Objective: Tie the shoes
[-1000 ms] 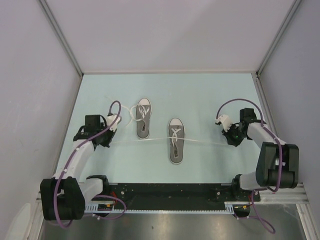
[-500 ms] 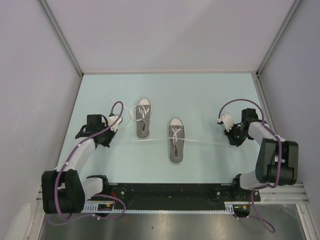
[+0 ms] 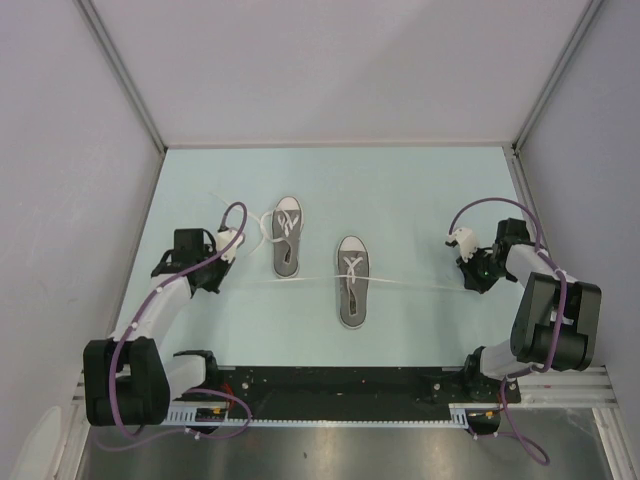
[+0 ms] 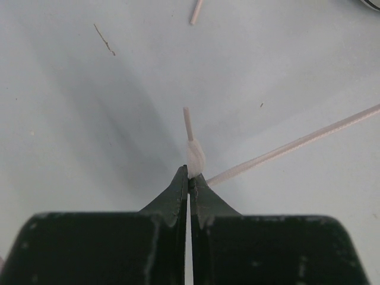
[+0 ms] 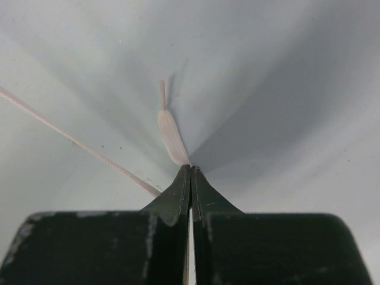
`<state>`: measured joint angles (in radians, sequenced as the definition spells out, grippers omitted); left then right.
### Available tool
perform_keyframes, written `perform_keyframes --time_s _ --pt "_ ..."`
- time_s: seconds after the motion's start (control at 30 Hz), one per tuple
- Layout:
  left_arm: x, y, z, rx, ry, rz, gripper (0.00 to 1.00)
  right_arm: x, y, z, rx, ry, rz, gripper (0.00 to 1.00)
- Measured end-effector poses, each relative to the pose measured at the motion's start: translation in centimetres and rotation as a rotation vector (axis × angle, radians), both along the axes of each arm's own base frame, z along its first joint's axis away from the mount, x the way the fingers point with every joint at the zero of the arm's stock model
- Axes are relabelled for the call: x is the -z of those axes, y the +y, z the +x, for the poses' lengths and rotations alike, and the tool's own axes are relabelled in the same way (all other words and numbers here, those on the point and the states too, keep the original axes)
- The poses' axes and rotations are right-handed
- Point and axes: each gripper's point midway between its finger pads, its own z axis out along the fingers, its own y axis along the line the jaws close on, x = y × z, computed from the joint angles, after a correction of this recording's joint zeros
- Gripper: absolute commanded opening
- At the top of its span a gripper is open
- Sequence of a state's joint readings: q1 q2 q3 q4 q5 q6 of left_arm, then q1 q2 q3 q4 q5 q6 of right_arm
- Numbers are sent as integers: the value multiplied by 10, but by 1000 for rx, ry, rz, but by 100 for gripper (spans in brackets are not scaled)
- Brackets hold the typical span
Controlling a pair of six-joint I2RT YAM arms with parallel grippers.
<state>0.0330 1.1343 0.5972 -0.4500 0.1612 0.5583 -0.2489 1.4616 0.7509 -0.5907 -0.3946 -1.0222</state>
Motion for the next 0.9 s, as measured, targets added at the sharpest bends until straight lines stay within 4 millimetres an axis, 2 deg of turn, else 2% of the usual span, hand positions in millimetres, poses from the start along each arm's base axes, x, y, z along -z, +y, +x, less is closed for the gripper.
perform_keyframes --time_s 0.17,0.3,0.37,0.47,0.57,0.6,0.63,0.73,0.83,0.9 --pt "2 -4 -1 13 11 -14 0 0 4 1 -16 4 -18 0" --pt "6 -15 -2 52 24 -20 0 0 11 4 -33 4 -50 0" --pt "11 -22 -4 82 49 -20 2 -1 16 7 -46 -2 -64 6" --pt "18 -29 -7 101 81 -24 11 -1 20 9 -50 -3 -77 17" --pt "23 -31 -10 104 106 -29 27 -2 24 10 -46 0 -73 40" --pt "23 -31 -10 105 109 -31 32 -2 25 9 -42 3 -69 51" --pt "22 -33 -11 106 115 -40 40 -2 27 8 -39 11 -61 55" --pt "15 -37 -9 119 117 -60 50 -9 32 4 -24 38 -30 69" --pt "-4 -42 -2 125 97 -81 59 -32 38 11 -5 12 13 83" --pt "-31 -45 7 129 47 -98 62 -62 42 22 14 -57 49 91"
